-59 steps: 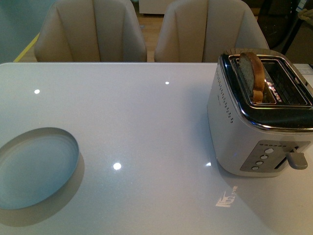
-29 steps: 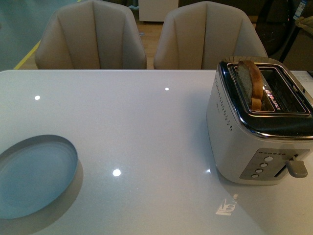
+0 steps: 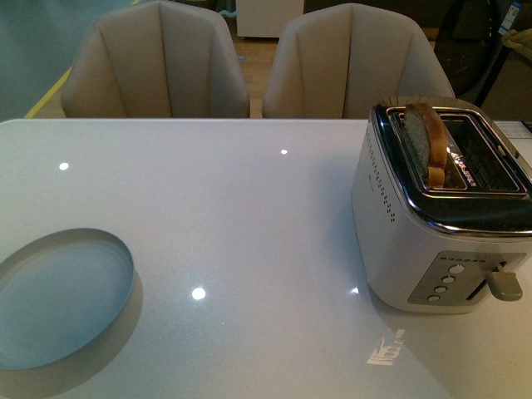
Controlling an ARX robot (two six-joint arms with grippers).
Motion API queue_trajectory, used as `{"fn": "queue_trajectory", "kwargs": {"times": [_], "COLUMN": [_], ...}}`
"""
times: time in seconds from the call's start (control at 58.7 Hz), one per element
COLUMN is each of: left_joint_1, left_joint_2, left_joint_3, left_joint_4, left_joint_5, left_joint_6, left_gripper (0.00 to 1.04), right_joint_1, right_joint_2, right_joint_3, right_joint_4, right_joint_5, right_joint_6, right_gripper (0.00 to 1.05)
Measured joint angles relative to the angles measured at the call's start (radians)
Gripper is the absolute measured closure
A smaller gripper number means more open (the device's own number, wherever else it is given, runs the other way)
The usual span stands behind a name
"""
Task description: Left arm holds plate, right arm toasts bread
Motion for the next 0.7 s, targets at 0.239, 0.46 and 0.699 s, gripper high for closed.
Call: {"fn": "queue_trajectory", "kwargs": {"times": [0.239, 0.46, 0.699], "left_joint_1": [0.123, 0.126, 0.126], "left_joint_2": [-0.163, -0.308, -0.398], "left_joint_3": [-0.006, -0.006, -0.006], "left_joint_4": [-0.149, -0.290, -0.380], "left_joint_5": [0.114, 0.124, 0.124], "left_joint_6": [0.003, 0.003, 0.003], "left_gripper": [1.02, 1.02, 1.02], "right_joint_1": [0.000, 0.000, 0.000], "right_joint_2": [0.000, 0.000, 0.000], "right_joint_3": [0.000, 0.000, 0.000], "right_joint_4": [0.000, 0.000, 0.000], "right_joint_5": [0.000, 0.000, 0.000], "right_joint_6": [0.000, 0.000, 0.000], "right_gripper": [0.09, 0.09, 0.09]}}
